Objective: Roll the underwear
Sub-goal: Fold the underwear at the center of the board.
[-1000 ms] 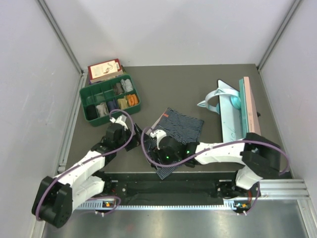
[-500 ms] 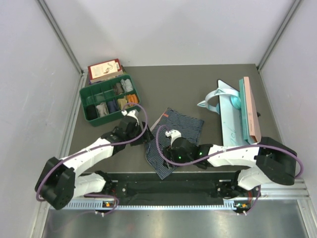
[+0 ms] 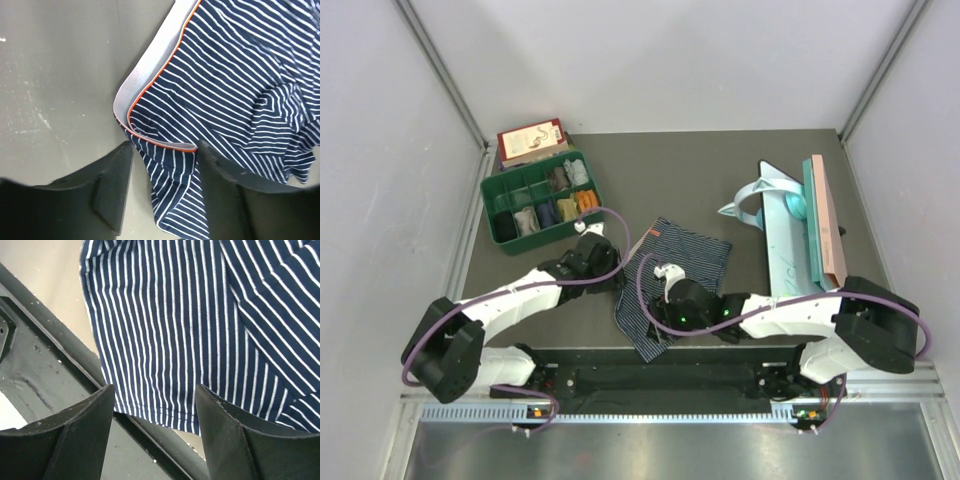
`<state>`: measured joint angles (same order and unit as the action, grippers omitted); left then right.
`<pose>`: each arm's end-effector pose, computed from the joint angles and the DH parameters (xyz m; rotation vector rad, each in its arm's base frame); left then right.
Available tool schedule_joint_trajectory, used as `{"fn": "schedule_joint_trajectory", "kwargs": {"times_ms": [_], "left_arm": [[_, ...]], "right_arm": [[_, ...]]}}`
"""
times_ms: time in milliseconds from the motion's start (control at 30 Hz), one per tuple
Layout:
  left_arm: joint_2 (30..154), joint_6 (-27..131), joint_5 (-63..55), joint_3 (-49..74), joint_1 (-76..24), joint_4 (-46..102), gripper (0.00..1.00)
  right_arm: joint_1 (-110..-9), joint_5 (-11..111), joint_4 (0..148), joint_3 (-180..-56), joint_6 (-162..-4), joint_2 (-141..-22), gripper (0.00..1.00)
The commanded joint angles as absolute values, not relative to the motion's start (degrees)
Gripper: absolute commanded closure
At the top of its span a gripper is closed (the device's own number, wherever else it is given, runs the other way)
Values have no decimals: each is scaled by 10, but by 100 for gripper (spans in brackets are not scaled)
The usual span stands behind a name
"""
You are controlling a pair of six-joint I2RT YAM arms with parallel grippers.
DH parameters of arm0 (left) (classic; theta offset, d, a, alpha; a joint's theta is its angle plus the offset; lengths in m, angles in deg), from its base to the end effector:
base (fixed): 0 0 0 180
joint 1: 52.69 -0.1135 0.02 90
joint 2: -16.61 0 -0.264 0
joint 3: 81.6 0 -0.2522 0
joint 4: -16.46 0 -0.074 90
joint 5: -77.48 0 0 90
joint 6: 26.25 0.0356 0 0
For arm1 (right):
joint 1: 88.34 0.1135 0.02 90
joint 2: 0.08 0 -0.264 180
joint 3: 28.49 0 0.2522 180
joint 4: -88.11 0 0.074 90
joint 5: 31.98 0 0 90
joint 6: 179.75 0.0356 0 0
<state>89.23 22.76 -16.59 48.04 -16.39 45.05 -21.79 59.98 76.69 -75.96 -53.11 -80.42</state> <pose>0.1979 -0.1422 0.1850 -0.1350 2.5182 -0.4900 0.1070 0.2435 0.1604 -0.6287 2.4238 0.8004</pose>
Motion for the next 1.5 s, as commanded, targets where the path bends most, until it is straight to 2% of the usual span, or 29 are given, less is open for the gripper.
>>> {"fn": "schedule_joint_trajectory", "kwargs": {"times_ms": [0,133,233,333,467,767,1033,1200,1467], "left_arm": [[898,237,-181,462,-159,442,45],[891,233,-190,466,-159,446,72],[890,230,-193,471,-159,442,86],[896,225,-206,471,-159,435,87],[908,225,-232,446,-161,438,99],[946,232,-238,421,-178,418,100],[939,230,-216,433,-196,405,100],[938,234,-204,434,-203,405,100],[940,238,-197,435,-210,406,100]], "right_arm": [[-190,607,780,-779,-548,-811,35],[-148,648,725,-819,-558,-825,36],[-128,673,704,-839,-556,-843,36],[-110,684,687,-860,-556,-861,36],[-79,733,629,-928,-556,-902,37],[-31,809,530,-1043,-545,-997,37],[-25,847,469,-1085,-530,-1036,40],[-5,864,438,-1118,-532,-1057,45],[7,874,430,-1131,-539,-1071,58]]}}
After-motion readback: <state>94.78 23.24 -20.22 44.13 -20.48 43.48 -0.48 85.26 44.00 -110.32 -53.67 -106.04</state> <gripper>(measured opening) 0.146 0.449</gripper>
